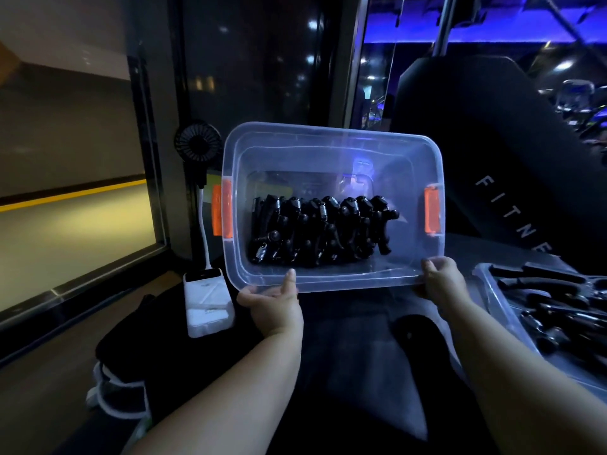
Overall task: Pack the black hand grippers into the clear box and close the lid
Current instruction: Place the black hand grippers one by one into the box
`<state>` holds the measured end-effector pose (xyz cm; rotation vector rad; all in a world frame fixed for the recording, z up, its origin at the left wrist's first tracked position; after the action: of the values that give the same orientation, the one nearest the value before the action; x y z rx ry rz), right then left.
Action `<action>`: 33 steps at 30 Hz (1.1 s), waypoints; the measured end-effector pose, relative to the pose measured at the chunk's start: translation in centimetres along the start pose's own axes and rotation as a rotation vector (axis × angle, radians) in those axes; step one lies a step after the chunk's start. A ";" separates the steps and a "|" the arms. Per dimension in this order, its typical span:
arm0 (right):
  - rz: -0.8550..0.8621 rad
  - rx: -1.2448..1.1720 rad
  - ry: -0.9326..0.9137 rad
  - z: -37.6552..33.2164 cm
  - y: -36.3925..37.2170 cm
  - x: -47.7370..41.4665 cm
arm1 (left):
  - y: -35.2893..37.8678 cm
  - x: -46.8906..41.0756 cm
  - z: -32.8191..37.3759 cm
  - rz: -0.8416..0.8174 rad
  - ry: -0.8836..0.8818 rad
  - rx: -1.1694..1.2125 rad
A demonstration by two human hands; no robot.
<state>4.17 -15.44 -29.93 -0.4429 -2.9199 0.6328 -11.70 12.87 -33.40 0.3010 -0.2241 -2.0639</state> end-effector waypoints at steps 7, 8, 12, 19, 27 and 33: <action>-0.008 -0.162 -0.011 0.5 0.1 1.1 | 1.1 1.2 0.3 -0.109 -0.077 -0.091; -0.008 -0.180 -0.019 0.6 0.0 1.5 | 1.3 1.6 0.4 -0.124 -0.082 -0.091; -0.057 -0.258 -0.045 1.2 -0.1 3.2 | 1.7 2.9 0.5 -0.174 -0.110 -0.065; -0.085 -0.318 -0.074 1.0 -1.8 5.7 | 2.7 5.6 0.9 -0.245 -0.174 0.019; -0.062 -0.391 -0.053 2.7 -6.5 7.0 | 4.2 9.6 1.0 -0.421 -0.324 0.165; -0.036 -0.430 -0.039 4.1 -8.5 8.2 | 4.9 12.1 1.3 -0.631 -0.464 0.174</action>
<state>-6.54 -21.85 -29.59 -0.4198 -3.0873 0.0000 -13.70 -0.06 -32.24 -0.0215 -0.6604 -2.7303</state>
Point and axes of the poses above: each hand's wrist, its own x-axis away from the middle knuckle, its own y-axis out of the palm, z = x × y, the point moved 5 cm from there along -x, towards the middle knuckle, and after that the axes turned 15 degrees about y, right-handed, at the moved point
